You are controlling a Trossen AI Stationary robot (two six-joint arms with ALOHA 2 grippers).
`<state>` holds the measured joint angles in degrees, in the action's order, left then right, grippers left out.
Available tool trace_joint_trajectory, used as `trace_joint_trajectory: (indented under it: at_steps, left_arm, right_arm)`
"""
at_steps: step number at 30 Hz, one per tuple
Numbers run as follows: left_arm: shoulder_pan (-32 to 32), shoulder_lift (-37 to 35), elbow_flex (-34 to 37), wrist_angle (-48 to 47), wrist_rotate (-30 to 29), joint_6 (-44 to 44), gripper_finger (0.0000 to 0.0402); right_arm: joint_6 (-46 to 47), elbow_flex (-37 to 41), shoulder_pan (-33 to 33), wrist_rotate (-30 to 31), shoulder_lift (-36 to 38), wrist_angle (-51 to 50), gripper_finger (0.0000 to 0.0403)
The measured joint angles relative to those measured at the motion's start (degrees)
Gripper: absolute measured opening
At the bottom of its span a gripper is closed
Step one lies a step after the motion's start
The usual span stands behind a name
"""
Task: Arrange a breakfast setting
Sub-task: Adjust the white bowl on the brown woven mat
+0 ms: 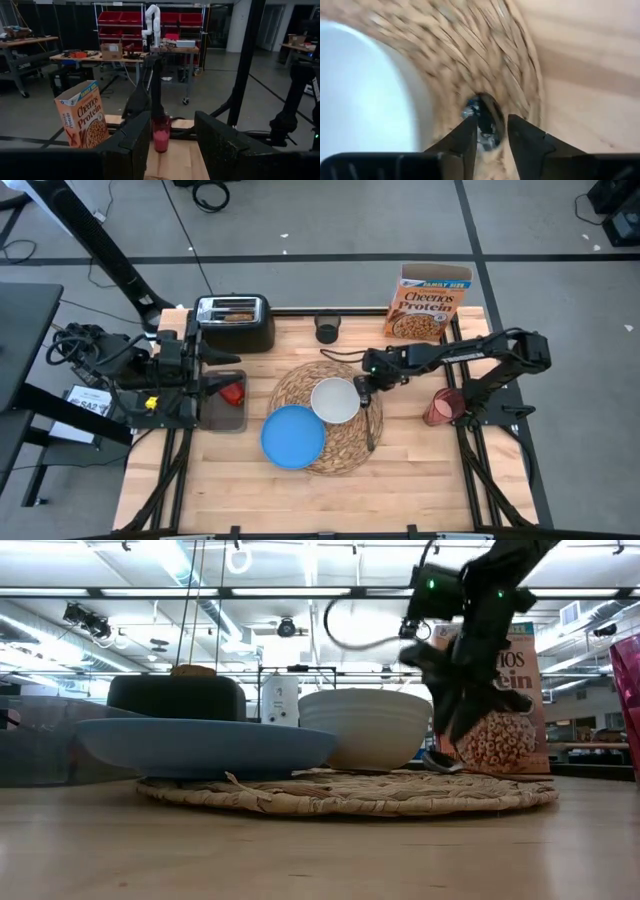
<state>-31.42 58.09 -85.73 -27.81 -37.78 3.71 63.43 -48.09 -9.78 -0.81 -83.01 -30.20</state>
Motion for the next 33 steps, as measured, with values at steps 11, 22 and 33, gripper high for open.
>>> trace_joint_trajectory:
  at_steps: [11, 22, 33]
  left_arm:
    - [-0.02, 0.0, 0.0, 0.17, 3.08, -2.45, 0.016]
    - [-1.24, 0.02, 0.0, 0.09, 3.2, -2.43, 0.016]
    - [-1.99, 0.02, 0.0, 0.05, 3.19, -2.41, 0.016]
  right_arm:
    - [-15.23, -9.69, 2.34, 5.78, -2.26, 1.67, 0.0131]
    - [-32.69, -12.81, 2.38, 5.55, -12.07, 2.31, 0.0131]
    - [-35.05, -12.86, 1.69, 8.03, -13.95, 2.45, 0.013]
